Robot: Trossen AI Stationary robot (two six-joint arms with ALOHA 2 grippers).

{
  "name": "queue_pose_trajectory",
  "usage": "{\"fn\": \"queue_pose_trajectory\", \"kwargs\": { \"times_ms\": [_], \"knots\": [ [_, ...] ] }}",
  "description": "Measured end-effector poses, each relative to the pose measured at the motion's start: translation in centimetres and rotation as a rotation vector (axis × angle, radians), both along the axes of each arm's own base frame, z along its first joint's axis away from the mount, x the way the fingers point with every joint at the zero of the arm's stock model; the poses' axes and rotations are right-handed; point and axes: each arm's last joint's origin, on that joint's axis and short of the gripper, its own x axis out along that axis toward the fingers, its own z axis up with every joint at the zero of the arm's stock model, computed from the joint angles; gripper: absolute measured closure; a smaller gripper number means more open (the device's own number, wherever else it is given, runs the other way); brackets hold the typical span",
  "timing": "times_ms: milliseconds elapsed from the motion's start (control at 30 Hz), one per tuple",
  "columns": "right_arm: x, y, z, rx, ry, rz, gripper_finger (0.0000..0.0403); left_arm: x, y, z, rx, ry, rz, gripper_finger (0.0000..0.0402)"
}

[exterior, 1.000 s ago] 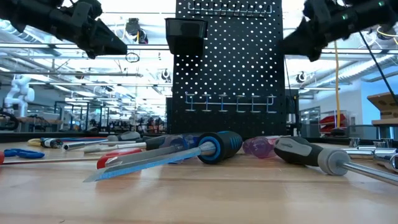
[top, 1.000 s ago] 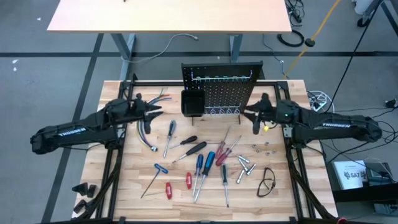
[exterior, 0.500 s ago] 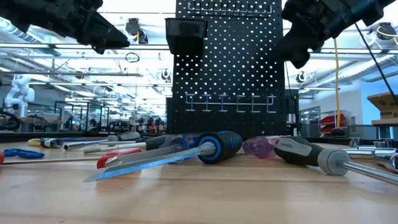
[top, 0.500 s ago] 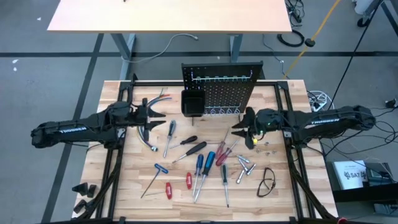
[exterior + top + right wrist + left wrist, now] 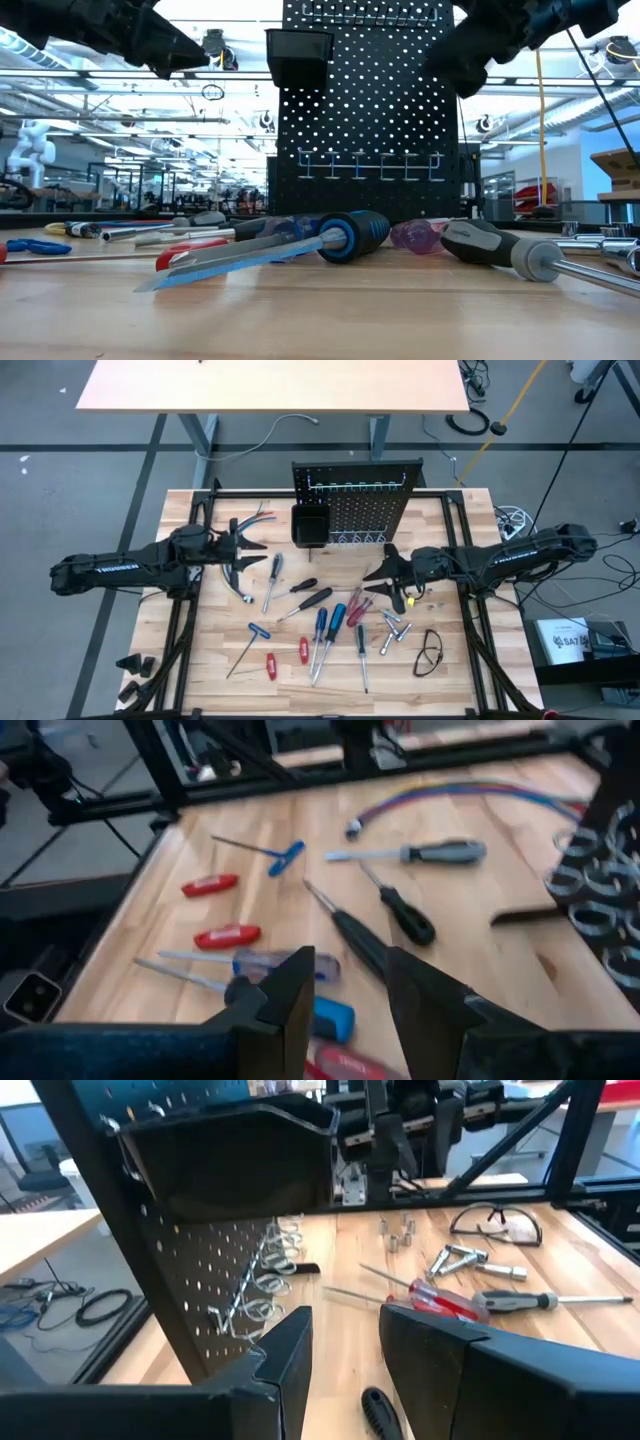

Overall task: Hang tools onto peg board
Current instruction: Put the socket in the black bin on the peg board

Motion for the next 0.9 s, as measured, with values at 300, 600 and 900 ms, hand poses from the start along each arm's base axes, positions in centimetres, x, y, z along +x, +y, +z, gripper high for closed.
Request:
{"fn": "queue_pose_trajectory", "kwargs": {
  "times_ms": [300, 600, 900],
  "knots": [
    [1.3, 0.4, 0.3, -0.108, -0.127, 0.051, 0.0284, 0.3, 0.1, 0.8, -0.014, -0.086, 0.010, 0.0275],
    [1.9, 1.4, -0.4, -0.059, -0.106, 0.168, 0.0284, 0.5, 0.4, 1.1, -0.104, -0.134, 0.107, 0.0275],
    [2.1, 3.8, -1.6, -0.048, -0.057, 0.264, 0.0284, 0.8, 0.5, 0.6, -0.106, -0.103, 0.131, 0.0275]
  ]
}}
